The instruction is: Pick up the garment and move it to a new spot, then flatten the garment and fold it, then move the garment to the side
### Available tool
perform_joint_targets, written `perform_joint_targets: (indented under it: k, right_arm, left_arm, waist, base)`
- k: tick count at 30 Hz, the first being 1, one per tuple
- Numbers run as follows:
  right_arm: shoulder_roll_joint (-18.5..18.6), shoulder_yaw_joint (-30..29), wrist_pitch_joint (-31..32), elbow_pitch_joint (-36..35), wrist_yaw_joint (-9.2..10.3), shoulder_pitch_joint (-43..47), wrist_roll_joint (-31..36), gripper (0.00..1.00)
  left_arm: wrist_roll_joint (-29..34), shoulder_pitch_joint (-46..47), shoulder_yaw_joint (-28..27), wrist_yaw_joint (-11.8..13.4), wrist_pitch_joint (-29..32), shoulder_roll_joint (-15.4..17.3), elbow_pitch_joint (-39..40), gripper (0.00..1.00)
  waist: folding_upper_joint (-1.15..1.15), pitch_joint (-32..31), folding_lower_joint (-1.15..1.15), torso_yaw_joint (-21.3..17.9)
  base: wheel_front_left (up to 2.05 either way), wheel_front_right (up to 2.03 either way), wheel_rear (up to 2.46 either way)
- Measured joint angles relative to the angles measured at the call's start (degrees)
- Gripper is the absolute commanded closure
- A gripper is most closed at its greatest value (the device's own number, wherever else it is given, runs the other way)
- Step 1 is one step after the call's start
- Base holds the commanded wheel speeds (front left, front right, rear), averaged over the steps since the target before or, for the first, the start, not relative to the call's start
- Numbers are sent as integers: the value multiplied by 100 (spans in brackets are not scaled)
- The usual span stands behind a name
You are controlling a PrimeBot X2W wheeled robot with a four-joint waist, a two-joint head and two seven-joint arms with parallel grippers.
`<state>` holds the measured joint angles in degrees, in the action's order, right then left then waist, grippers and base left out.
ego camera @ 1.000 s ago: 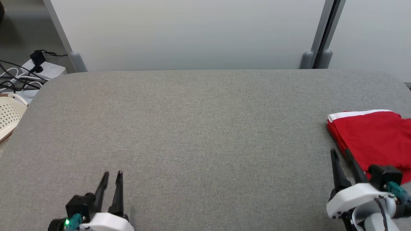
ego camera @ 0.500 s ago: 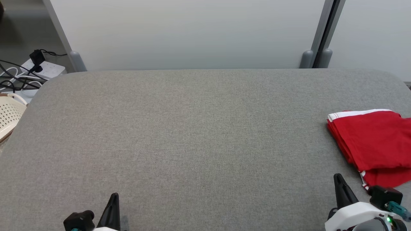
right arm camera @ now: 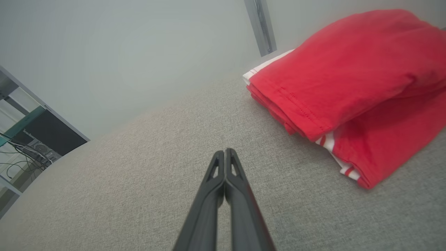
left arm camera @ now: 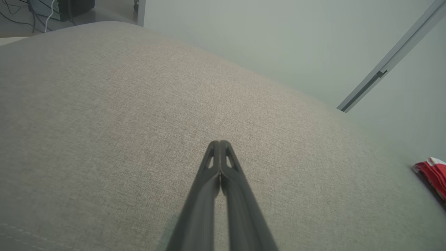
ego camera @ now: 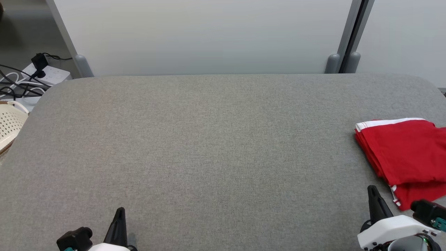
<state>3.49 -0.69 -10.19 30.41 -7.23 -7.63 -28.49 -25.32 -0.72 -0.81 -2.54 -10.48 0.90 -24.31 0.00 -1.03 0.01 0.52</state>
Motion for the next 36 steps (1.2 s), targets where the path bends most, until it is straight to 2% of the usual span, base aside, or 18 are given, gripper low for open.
perform_joint_targets:
  k: [36]
  right_arm:
    - [-32, -254, 599, -535, 1, 69, -2309, 100]
  left_arm:
    - [-2430, 121, -133, -169, 626, 29, 320, 100]
  waist:
    - [0, 45, -1, -19]
  base:
    - [0, 0, 0]
